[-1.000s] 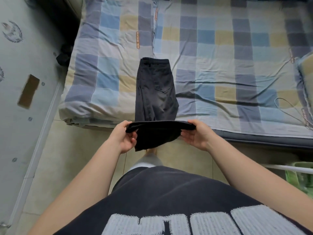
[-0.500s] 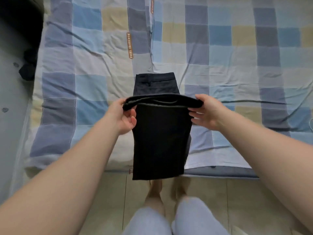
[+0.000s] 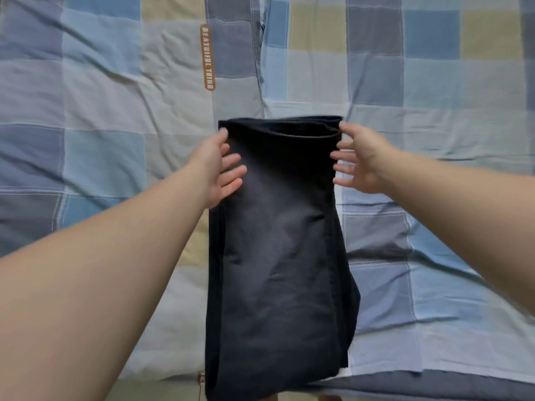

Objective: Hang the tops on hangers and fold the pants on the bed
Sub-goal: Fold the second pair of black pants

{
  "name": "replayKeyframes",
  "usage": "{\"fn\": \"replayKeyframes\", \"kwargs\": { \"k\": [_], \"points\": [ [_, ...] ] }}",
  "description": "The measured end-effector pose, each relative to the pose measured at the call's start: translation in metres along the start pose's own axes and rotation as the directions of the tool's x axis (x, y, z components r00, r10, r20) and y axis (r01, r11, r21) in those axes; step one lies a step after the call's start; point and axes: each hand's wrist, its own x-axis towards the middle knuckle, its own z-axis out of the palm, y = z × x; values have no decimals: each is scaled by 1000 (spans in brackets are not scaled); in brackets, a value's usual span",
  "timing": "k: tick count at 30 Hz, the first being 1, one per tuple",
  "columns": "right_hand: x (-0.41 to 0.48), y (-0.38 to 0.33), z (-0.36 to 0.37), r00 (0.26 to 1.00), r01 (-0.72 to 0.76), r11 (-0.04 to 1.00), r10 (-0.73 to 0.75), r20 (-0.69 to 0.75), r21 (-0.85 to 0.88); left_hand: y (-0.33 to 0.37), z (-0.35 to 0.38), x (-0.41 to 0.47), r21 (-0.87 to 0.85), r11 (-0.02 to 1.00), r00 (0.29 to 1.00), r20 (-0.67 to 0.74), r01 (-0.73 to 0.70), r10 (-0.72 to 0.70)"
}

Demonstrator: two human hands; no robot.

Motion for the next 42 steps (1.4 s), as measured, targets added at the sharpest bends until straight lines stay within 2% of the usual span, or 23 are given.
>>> {"fn": "replayKeyframes", "kwargs": {
  "k": [5,8,10,12,14,18,21,22,25,30,35,39,42],
  "points": [
    [5,46,-11,998,-55,998,56,36,-26,-52,-3,0,225,974,995,-87,-37,58],
    [-6,76,-19,996,-79,996,81,46,-41,-88,-8,-12,358,918,965,-128,-169,227],
    [-17,98,-24,994,-99,993,101,35,-59,-118,-14,-26,517,802,906,-109,-300,409],
    [-30,123,-27,993,-117,988,120,20,-99,-148,-24,-42,699,626,840,-66,-347,539],
    [-41,150,-31,992,-122,982,124,8,-146,-179,-34,-58,800,530,833,-70,-282,549],
    [-55,210,-37,998,-46,971,32,-62,-233,-244,-46,-90,837,544,867,-227,-59,443],
    [-66,253,-43,991,-47,936,0,-135,-349,-287,-47,-112,885,462,844,-213,-47,493],
    [-70,265,-44,992,-67,944,28,-124,-324,-296,-46,-116,873,485,839,-227,-50,495],
    [-84,297,-43,989,-146,972,143,-27,-186,-301,-39,-118,746,666,840,-351,-17,414],
    [-105,325,-39,988,-147,970,153,16,-191,-298,-42,-119,736,677,858,-356,13,370],
    [-129,319,-40,973,-199,944,222,60,-264,-314,-46,-142,512,859,938,-294,-6,182],
    [-170,331,-50,978,-183,918,206,30,-353,-340,-49,-175,519,851,966,-251,82,61],
    [-211,350,-66,975,-198,922,220,31,-332,-352,-55,-206,531,835,976,-214,144,-32]
  ]
}}
